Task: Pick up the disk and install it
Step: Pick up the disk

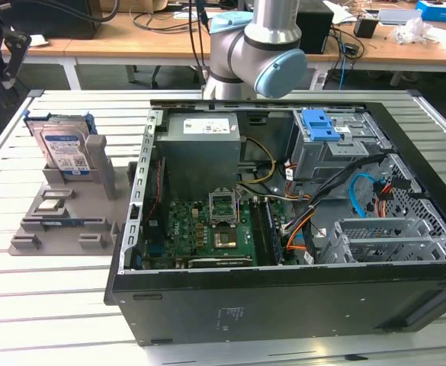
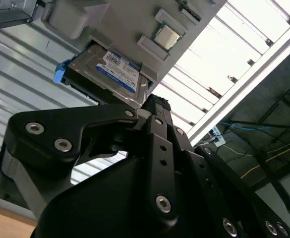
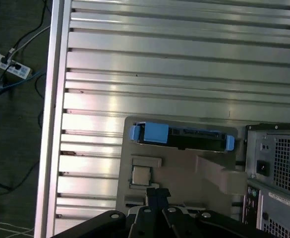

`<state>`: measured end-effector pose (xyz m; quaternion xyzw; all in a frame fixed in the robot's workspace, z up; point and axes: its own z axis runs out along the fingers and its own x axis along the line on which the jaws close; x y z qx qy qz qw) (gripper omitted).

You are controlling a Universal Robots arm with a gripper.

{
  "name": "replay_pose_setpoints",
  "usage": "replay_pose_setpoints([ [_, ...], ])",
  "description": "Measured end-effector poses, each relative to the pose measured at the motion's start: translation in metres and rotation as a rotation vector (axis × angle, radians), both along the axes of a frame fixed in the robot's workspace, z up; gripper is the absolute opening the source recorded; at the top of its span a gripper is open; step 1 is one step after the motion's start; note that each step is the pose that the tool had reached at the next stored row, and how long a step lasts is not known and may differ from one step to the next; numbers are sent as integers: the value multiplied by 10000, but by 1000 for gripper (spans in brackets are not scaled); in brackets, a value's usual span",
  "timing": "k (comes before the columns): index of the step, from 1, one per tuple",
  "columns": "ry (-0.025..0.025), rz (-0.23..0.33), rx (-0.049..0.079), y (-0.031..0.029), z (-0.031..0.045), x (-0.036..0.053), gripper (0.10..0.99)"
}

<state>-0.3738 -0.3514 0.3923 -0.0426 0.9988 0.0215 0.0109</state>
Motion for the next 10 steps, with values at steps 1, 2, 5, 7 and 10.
replay_pose_setpoints([
  [1, 0, 88, 0, 0, 0, 0, 106],
  [2, 0, 228, 0, 0, 0, 0, 106],
  [5, 1, 509, 0, 0, 0, 0, 106],
  [7, 0, 804, 0, 0, 0, 0, 106],
  [10, 0, 1462, 0, 1, 0, 0, 106],
])
